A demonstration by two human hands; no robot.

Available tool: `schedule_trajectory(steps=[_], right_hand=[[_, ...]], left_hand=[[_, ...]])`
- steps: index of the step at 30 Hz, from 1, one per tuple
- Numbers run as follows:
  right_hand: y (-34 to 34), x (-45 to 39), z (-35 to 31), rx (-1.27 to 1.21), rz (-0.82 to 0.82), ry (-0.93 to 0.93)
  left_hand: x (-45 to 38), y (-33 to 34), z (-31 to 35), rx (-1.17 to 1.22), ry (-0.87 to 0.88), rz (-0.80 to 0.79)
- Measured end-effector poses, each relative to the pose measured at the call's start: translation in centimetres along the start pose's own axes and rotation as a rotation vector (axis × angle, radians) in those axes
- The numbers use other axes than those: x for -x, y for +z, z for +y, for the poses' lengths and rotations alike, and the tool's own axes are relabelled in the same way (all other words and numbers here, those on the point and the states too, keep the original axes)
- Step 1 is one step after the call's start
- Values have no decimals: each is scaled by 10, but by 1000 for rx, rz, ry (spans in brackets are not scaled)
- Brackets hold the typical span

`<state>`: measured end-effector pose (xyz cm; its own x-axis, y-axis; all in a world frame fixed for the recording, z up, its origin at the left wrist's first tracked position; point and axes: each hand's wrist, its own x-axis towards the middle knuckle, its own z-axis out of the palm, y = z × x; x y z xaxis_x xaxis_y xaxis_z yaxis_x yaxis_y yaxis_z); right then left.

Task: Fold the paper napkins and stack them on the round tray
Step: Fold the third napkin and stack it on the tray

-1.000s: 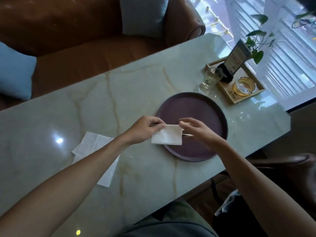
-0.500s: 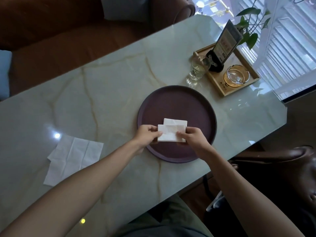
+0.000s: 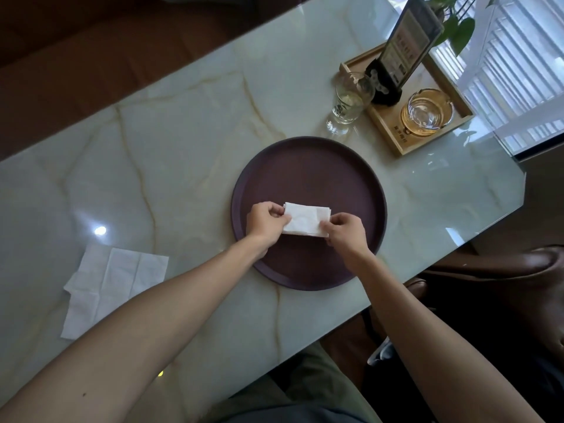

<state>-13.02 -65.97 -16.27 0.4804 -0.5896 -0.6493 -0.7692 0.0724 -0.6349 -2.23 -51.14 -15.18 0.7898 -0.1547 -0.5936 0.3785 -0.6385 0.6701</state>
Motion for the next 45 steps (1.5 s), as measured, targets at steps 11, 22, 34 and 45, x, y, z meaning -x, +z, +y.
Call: schedule_trajectory(steps=[11,22,34,45], right_hand=[[6,-8,-4,103,72,-19],[7,-8,-7,325,86,24],[-13,11,-24,425,266,87],[43,57,-109,361,259,-251]], left_hand=[[-15,5,-12,-129,20,-12],[-23,4,-14,-189,39,-32],[-17,-33,-21,-213,61,-3],[8,-109,-51,-7,87,-92]])
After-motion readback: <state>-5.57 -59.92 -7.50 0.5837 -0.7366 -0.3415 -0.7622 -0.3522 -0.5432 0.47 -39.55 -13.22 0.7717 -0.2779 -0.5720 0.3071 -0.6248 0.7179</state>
